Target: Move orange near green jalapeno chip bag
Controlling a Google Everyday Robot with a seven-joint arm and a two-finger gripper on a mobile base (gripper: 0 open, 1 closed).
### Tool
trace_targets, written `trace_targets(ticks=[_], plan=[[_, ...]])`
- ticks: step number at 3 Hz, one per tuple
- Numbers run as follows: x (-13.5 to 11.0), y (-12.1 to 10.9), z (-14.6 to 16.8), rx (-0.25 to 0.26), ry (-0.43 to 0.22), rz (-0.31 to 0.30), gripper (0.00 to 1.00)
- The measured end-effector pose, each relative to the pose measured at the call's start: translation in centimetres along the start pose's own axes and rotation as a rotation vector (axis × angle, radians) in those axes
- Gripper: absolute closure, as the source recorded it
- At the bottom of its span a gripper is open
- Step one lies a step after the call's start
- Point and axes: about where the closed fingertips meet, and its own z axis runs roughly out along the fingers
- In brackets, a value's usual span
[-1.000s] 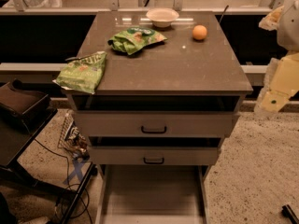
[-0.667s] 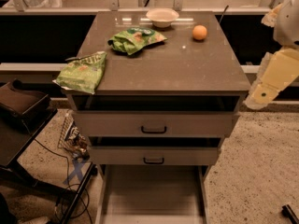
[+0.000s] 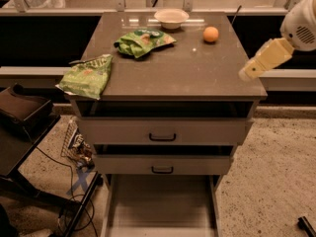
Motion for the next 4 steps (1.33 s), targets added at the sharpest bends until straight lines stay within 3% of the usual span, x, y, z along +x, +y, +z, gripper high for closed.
trace_targets(ticks=[1,2,4], plan=[[-0.9,-3.9,3.5,0.068,-0.115,0.09,0.0],[-2.3,-5.6,3.7,0.127,-0.174,0.093,0.0],[-2.7,-5.8,5.2,0.105,-0.204,0.12,0.0]])
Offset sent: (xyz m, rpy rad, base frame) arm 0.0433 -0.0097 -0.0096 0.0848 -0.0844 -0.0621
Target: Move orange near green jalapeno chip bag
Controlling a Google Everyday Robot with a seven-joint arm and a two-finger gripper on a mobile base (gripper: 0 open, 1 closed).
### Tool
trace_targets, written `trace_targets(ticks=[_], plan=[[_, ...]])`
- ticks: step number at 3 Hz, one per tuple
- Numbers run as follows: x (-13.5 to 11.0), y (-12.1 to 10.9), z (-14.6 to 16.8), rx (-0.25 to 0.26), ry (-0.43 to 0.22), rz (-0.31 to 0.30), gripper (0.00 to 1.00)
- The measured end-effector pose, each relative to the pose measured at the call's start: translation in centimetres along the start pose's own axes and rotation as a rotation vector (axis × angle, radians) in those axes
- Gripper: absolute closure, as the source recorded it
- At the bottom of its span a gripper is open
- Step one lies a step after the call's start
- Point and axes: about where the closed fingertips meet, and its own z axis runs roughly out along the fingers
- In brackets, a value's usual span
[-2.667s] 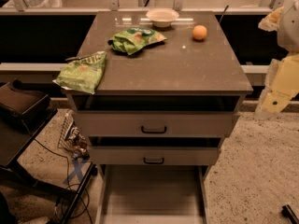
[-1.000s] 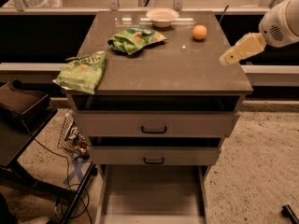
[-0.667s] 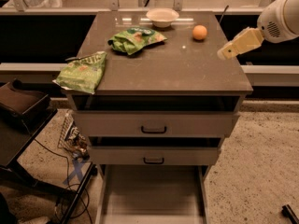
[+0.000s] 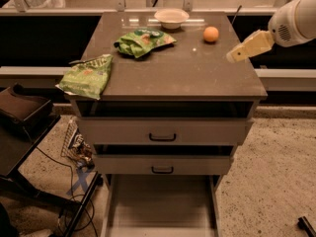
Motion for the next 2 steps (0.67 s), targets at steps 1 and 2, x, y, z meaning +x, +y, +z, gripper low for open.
trace_targets(ticks=[1,2], plan=[[-1.2,-0.5,2.7,-0.02,-0.07,0.021,0.0],[-2.6,-2.5,8.6,-0.013,-0.197,0.031,0.0]])
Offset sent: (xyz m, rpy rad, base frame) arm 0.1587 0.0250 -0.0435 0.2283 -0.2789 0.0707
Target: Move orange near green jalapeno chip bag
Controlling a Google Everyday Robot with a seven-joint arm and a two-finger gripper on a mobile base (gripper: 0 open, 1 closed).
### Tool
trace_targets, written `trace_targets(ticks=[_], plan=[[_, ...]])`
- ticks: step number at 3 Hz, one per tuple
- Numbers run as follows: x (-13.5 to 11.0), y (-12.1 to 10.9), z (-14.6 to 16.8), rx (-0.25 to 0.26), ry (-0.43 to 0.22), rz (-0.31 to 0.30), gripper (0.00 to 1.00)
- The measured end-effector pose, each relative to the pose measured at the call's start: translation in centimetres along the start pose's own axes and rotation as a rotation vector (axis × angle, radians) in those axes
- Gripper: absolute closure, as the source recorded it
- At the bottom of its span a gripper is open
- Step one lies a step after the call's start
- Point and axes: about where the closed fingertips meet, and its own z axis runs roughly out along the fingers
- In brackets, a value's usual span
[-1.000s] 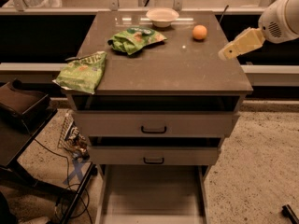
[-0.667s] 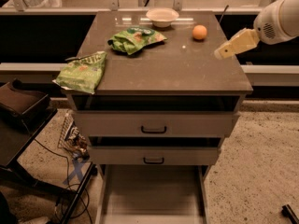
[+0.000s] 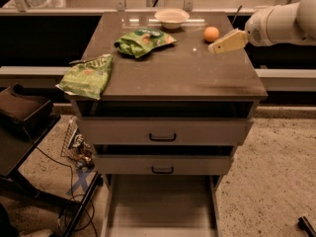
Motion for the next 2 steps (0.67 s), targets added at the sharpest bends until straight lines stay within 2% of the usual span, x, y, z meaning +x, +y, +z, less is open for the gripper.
trace_targets(ticks=[1,2], plan=[[-0.1,-1.6,4.8,0.043,-0.045,-0.021,0.0],[0.8,-3.5,9.1,0.107,-0.027,-0.054,0.0]])
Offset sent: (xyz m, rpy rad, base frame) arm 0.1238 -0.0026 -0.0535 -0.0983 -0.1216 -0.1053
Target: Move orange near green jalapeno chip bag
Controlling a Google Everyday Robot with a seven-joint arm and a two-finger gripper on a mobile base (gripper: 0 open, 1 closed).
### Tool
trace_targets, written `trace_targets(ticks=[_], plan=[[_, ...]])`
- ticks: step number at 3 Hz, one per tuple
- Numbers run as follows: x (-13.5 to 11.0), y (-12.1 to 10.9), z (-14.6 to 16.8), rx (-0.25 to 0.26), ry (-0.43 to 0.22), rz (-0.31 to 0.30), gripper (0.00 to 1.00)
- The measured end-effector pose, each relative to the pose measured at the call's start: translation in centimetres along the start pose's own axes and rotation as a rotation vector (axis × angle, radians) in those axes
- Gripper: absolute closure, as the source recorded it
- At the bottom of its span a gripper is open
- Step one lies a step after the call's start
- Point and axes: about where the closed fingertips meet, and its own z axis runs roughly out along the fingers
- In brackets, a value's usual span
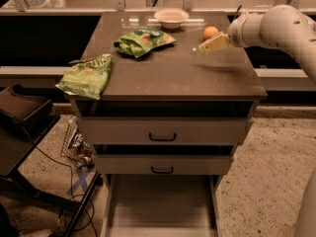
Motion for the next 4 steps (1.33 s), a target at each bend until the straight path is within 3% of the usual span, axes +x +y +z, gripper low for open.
trace_targets(ticks=[2,4], plan=[[0.1,-0.4,1.2,0.002,-0.025,0.053,0.0],[-0.6,-3.1,5.2,0.032,-0.097,0.118,0.0]])
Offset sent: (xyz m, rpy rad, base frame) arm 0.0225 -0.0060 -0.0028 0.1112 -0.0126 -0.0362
